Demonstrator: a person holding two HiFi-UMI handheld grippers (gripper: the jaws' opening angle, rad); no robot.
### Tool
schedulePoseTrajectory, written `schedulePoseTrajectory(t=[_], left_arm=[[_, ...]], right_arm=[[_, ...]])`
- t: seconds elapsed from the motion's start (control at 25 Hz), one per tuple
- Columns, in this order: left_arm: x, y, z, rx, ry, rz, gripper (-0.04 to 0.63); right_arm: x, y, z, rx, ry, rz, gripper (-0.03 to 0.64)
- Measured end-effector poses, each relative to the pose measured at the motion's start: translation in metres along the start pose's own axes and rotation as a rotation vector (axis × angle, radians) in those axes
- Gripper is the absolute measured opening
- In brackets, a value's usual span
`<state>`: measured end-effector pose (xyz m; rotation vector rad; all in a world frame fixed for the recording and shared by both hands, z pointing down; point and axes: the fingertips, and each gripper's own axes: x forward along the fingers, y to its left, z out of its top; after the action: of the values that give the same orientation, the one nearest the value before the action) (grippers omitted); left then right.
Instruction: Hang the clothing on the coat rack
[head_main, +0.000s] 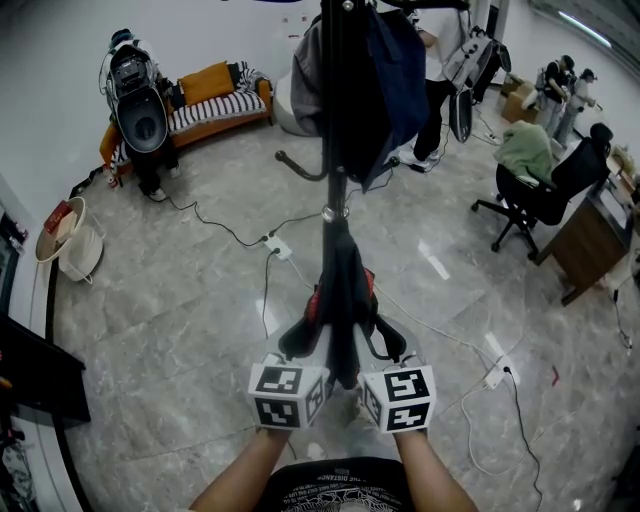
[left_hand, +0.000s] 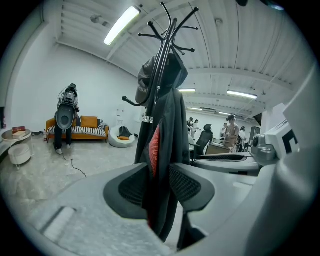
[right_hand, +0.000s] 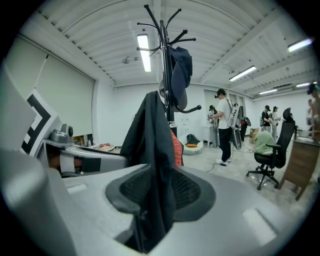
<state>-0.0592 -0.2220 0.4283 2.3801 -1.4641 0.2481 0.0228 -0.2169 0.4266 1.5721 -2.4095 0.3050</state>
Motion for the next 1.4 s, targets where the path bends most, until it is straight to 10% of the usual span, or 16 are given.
schedulePoseTrajectory(t=[1.4], left_arm=[[-0.048,-0.05,-0.02,0.032,-0.011,-0.095,0.05]], right_arm=[[-0.065,0.028,-0.002,0.027,-0.051,-0.046,0.006]])
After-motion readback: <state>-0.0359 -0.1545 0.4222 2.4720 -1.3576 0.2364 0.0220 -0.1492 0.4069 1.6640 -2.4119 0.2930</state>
